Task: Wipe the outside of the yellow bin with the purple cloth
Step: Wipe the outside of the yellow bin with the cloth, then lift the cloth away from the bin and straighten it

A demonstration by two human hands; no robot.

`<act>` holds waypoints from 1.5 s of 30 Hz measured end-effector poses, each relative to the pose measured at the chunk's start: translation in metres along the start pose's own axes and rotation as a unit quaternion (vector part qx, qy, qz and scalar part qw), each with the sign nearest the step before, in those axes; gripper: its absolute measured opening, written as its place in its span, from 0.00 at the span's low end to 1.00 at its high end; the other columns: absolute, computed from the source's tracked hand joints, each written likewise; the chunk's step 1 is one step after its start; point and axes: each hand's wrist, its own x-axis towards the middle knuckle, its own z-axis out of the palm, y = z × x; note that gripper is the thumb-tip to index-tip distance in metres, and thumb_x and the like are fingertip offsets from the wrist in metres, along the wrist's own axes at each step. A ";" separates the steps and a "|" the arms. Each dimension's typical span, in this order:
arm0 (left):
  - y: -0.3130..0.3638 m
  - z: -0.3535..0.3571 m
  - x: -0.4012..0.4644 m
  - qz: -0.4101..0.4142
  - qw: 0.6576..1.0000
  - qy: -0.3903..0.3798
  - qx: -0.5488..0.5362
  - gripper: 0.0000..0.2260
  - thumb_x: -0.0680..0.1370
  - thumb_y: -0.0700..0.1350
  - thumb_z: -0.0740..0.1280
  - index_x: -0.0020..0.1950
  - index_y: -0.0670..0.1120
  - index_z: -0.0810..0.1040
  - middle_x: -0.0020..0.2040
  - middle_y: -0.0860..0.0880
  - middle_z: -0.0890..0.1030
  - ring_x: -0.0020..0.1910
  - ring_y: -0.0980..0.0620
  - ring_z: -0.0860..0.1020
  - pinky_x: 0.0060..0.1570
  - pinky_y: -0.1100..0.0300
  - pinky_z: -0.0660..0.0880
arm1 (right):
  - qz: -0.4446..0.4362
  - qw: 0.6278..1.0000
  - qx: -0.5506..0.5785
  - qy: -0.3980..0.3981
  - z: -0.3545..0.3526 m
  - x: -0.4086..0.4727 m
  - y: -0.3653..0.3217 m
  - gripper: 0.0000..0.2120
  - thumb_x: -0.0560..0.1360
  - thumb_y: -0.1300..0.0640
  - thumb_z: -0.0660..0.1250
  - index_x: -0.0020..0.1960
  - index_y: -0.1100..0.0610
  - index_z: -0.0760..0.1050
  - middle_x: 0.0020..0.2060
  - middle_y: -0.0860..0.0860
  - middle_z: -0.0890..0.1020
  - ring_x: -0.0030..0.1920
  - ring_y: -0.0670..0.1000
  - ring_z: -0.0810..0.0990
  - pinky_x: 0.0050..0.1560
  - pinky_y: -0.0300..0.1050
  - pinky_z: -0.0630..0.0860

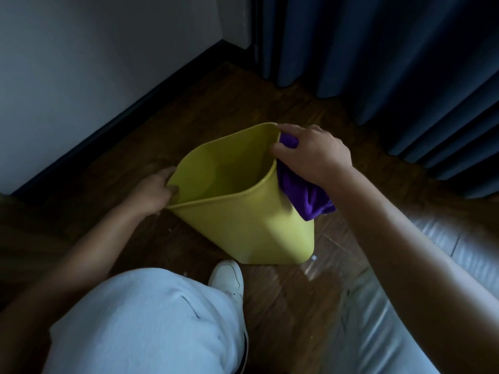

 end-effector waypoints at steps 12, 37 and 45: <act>-0.042 -0.015 -0.042 0.025 0.986 0.150 -0.073 0.25 0.86 0.43 0.62 0.82 0.54 0.63 0.70 0.40 0.77 0.40 0.57 0.79 0.31 0.72 0.78 | -0.065 0.993 -0.071 -0.064 -0.007 0.060 -0.051 0.20 0.78 0.41 0.67 0.69 0.43 0.76 0.43 0.47 0.76 0.40 0.51 0.75 0.35 0.44 0.68; -0.085 -0.044 -0.077 -0.157 0.970 0.186 -0.023 0.32 0.81 0.69 0.56 0.82 0.61 0.51 0.73 0.43 0.74 0.69 0.38 0.75 0.63 0.37 0.74 | -0.160 0.982 -0.076 -0.062 0.072 0.150 -0.122 0.28 0.76 0.28 0.64 0.69 0.44 0.75 0.62 0.55 0.77 0.57 0.58 0.79 0.48 0.52 0.74; 0.080 -0.115 -0.107 -0.005 0.958 0.140 -0.249 0.20 0.77 0.60 0.65 0.67 0.55 0.79 0.65 0.56 0.80 0.62 0.57 0.78 0.61 0.54 0.75 | -0.108 0.864 0.462 -0.166 -0.089 0.072 -0.153 0.12 0.79 0.53 0.71 0.62 0.43 0.82 0.45 0.43 0.86 0.42 0.44 0.85 0.39 0.36 0.80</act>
